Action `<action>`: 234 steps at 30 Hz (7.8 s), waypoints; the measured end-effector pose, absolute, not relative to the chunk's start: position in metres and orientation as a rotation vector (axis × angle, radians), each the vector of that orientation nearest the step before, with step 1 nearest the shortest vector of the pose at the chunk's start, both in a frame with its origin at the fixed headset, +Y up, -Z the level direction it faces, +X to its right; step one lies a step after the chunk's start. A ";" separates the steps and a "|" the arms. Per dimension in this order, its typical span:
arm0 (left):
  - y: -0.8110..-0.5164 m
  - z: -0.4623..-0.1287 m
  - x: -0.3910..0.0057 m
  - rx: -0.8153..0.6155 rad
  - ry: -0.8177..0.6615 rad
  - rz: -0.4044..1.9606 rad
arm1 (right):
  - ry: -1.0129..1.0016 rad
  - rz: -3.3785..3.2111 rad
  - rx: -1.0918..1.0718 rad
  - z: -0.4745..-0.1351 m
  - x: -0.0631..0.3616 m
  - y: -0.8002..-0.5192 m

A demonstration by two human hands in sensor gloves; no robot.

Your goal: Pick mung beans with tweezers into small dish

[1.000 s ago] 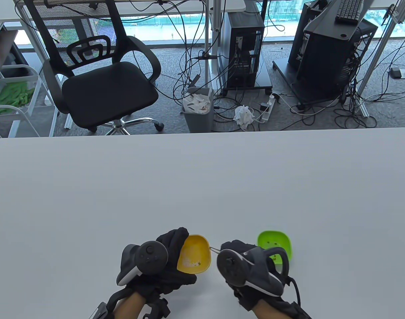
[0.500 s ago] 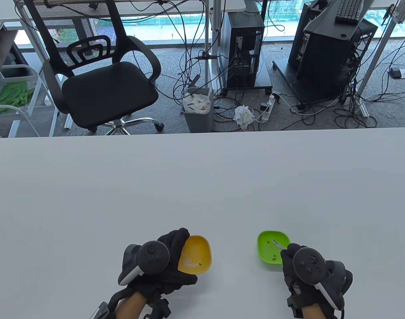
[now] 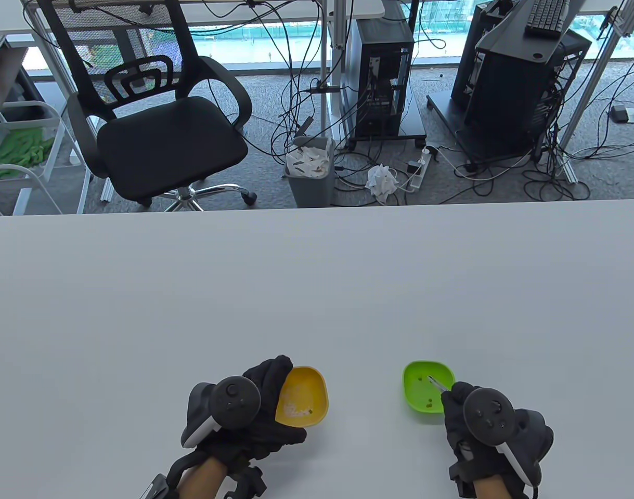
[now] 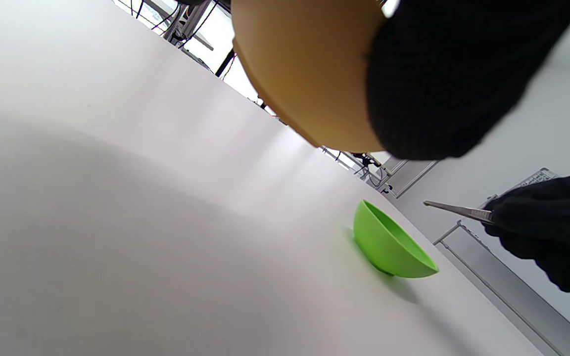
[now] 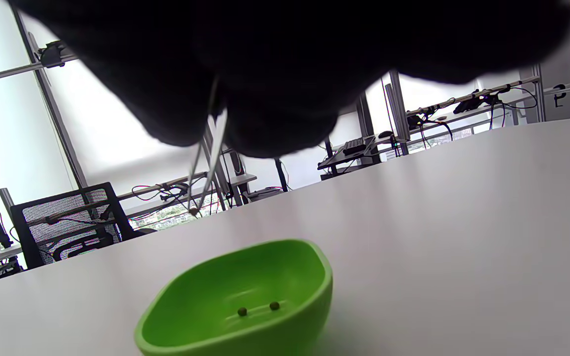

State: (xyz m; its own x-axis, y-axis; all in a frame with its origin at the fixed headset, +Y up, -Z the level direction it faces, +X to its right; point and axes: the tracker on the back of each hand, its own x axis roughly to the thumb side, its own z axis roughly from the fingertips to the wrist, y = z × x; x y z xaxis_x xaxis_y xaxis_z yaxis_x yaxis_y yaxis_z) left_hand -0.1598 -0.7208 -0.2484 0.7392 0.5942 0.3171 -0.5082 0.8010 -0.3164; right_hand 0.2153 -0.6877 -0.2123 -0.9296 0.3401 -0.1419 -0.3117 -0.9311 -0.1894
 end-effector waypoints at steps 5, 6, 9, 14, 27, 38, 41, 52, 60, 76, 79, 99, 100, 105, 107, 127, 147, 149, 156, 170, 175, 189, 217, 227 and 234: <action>-0.720 -0.248 -0.160 -0.212 -0.425 0.610 | -0.246 2.792 -0.229 -0.212 0.213 -0.689; -0.720 -0.248 -0.160 -0.211 -0.426 0.609 | -0.242 2.796 -0.232 -0.212 0.213 -0.689; -0.721 -0.248 -0.160 -0.206 -0.428 0.608 | -0.228 2.794 -0.237 -0.212 0.213 -0.690; -0.721 -0.248 -0.160 -0.207 -0.426 0.608 | -0.218 2.797 -0.241 -0.212 0.212 -0.691; -0.722 -0.249 -0.159 -0.213 -0.434 0.605 | -0.248 2.782 -0.144 -0.213 0.194 -0.682; -0.722 -0.249 -0.156 -0.216 -0.443 0.593 | -0.198 2.873 0.447 -0.209 0.065 -0.629; -0.722 -0.249 -0.156 -0.212 -0.443 0.595 | -0.087 2.957 0.542 -0.214 0.043 -0.630; -0.722 -0.249 -0.156 -0.209 -0.449 0.596 | 0.143 3.106 0.617 -0.224 0.019 -0.644; -0.722 -0.249 -0.156 -0.208 -0.447 0.596 | 0.169 3.118 0.629 -0.222 0.015 -0.645; -0.723 -0.250 -0.155 -0.217 -0.443 0.575 | 0.180 3.116 0.658 -0.223 0.013 -0.652; -0.724 -0.249 -0.154 -0.221 -0.440 0.564 | 0.187 3.103 0.663 -0.224 0.014 -0.655; -0.720 -0.250 -0.159 -0.212 -0.440 0.600 | -0.191 2.890 -0.055 -0.230 0.164 -0.622; -0.720 -0.250 -0.159 -0.213 -0.439 0.601 | -0.167 2.881 -0.101 -0.231 0.175 -0.628; -0.720 -0.250 -0.159 -0.215 -0.438 0.597 | -0.133 2.856 -0.172 -0.231 0.198 -0.650; -0.720 -0.249 -0.158 -0.213 -0.444 0.588 | -0.135 2.843 -0.172 -0.229 0.200 -0.655; -0.721 -0.250 -0.154 -0.226 -0.444 0.578 | -0.117 2.803 -0.223 -0.228 0.214 -0.675; -0.726 -0.248 -0.154 -0.241 -0.511 0.629 | -0.234 2.707 -0.207 -0.216 0.206 -0.701; -0.723 -0.254 -0.155 -0.237 -0.514 0.645 | -0.250 2.723 -0.188 -0.214 0.203 -0.700; -0.727 -0.291 -0.146 -0.321 -0.469 0.594 | -0.269 2.703 -0.172 -0.211 0.201 -0.699; -0.777 -0.320 -0.150 -0.563 -0.357 0.585 | -0.245 2.671 -0.164 -0.211 0.200 -0.699; -0.780 -0.322 -0.153 -0.588 -0.332 0.587 | -0.231 2.659 -0.168 -0.211 0.200 -0.700; -0.721 -0.275 -0.162 -0.335 -0.334 0.507 | -0.247 2.647 -0.196 -0.211 0.203 -0.699; -0.706 -0.205 -0.164 -0.122 -0.313 0.424 | -0.360 2.743 -0.749 -0.227 0.255 -0.713; -0.709 -0.204 -0.165 -0.134 -0.309 0.434 | -0.152 2.905 -0.887 -0.244 0.269 -0.755; -0.709 -0.204 -0.167 -0.128 -0.298 0.446 | 0.006 2.934 -0.937 -0.248 0.271 -0.766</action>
